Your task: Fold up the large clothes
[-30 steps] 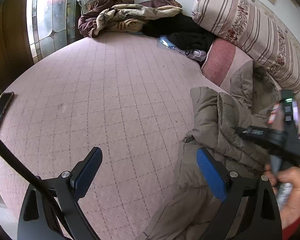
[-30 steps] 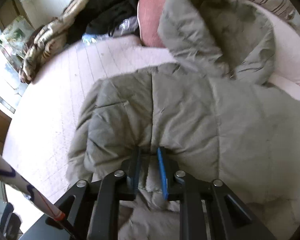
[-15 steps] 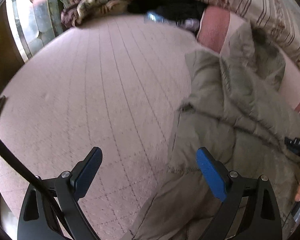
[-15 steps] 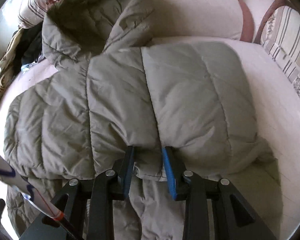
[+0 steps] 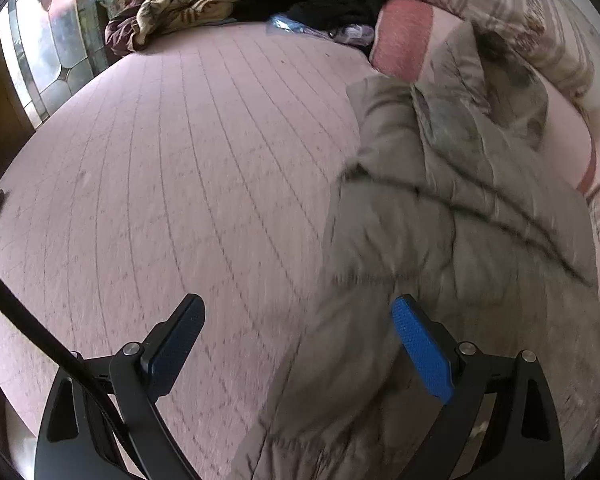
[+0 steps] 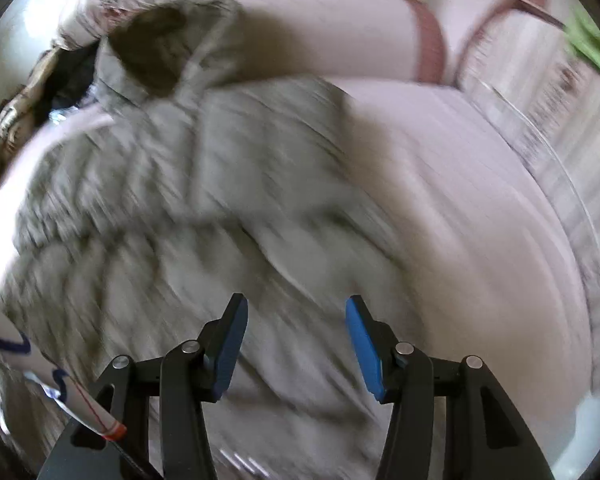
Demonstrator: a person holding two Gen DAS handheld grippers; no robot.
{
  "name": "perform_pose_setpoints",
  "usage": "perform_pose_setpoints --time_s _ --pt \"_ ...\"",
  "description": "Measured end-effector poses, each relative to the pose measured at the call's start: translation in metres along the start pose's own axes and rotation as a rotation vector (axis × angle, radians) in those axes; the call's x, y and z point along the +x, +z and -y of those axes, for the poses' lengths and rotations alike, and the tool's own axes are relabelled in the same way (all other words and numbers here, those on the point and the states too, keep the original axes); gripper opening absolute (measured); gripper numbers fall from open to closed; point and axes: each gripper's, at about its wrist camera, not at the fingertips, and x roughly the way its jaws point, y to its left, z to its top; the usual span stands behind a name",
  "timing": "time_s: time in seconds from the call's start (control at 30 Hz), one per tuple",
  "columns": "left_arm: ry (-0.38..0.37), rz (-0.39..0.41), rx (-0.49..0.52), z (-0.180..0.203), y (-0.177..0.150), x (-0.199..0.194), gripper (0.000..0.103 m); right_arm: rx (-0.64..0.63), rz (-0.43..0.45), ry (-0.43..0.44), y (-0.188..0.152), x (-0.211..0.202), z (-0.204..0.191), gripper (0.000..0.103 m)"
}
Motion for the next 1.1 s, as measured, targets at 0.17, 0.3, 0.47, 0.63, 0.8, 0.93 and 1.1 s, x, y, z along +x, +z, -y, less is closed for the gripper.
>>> perform_pose_setpoints --time_s 0.17,0.3,0.47,0.63,0.8,0.93,1.1 --pt "0.035 0.0 0.009 -0.002 -0.027 0.017 0.096 0.1 -0.078 0.013 -0.065 0.008 0.044 0.055" --pt "0.095 0.056 0.068 0.009 -0.033 0.008 0.096 0.131 -0.034 0.037 -0.08 0.001 0.051 0.056" --pt "0.1 0.096 0.074 0.009 -0.027 -0.018 0.095 0.123 0.001 0.074 -0.077 -0.032 0.045 0.057" --pt "0.103 0.17 0.068 0.013 -0.011 -0.046 0.095 0.084 0.052 0.103 -0.046 -0.056 0.02 0.061" --pt "0.086 0.179 0.036 0.022 0.027 -0.052 0.095 0.05 0.102 0.105 0.003 -0.061 -0.022 0.063" --pt "0.088 0.226 0.032 0.022 0.038 -0.049 0.095 0.027 0.119 0.124 0.041 -0.055 -0.059 0.064" --pt "0.101 0.18 0.025 0.015 0.043 -0.022 0.095 -0.014 0.126 0.127 0.101 -0.032 -0.115 0.064"
